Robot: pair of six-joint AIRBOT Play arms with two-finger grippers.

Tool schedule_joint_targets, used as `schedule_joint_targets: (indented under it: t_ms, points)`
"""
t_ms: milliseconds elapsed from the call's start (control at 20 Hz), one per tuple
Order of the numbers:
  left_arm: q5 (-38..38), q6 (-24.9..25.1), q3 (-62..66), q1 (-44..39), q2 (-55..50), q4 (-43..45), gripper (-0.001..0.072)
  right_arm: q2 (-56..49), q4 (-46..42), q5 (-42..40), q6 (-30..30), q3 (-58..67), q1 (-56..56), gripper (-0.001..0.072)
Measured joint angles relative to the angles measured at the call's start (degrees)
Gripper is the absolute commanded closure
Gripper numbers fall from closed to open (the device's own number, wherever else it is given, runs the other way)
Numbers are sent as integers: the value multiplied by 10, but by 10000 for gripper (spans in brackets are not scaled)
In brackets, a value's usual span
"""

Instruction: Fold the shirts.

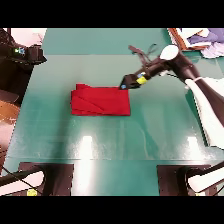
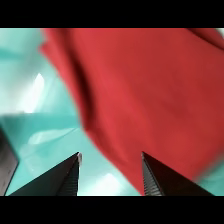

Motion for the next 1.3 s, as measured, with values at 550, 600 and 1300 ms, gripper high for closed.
schedule_joint_targets:
  t_ms: [550, 600, 1300]
  points:
    - [0, 0, -1, 0, -4, -4, 677, -38, 116, -108, -16, -183, -47, 1]
    - [0, 0, -1, 0, -5, -4, 677, -54, 136, -108, -18, -175, -38, 2]
    - [-8, 0, -1, -30, -4, -29, 677, -98, 177, -73, -42, -50, -18, 696]
